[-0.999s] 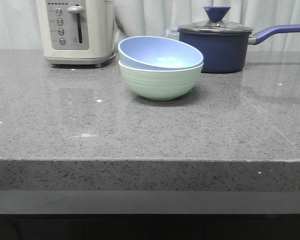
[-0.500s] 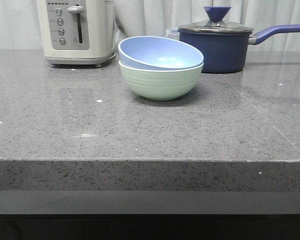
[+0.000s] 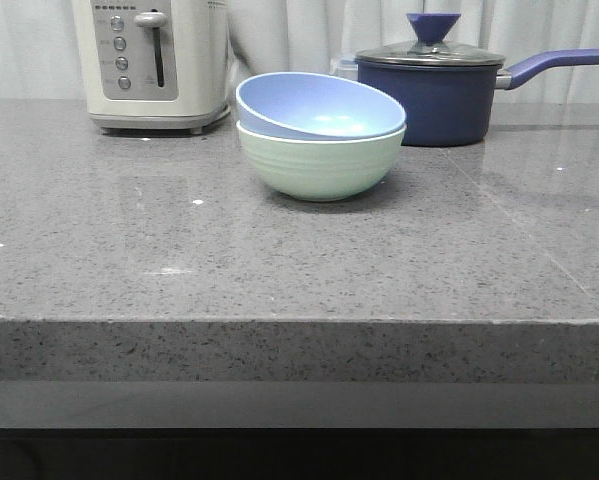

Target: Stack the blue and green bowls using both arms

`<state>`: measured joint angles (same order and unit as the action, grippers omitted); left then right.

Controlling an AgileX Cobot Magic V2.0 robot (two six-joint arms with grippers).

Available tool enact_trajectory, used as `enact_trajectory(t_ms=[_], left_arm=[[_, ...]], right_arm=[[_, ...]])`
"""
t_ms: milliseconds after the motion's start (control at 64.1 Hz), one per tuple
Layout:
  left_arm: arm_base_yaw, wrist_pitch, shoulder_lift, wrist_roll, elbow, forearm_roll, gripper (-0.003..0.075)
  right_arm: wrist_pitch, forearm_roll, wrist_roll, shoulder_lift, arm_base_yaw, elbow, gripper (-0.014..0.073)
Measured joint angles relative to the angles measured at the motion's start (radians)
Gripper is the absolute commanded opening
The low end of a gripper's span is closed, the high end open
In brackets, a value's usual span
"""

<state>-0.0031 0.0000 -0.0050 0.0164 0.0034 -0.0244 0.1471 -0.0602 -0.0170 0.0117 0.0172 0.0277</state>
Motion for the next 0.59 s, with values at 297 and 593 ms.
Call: enact_trajectory(t_ms=[297, 593], left_arm=[[0.000, 0.000, 0.000, 0.000, 0.000, 0.000, -0.0020], [0.000, 0.000, 0.000, 0.000, 0.000, 0.000, -0.0020]], right_arm=[[-0.103, 0.000, -0.002, -0.022, -0.004, -0.055, -0.0057], [-0.107, 0.000, -0.002, -0.022, -0.021, -0.055, -0.0057]])
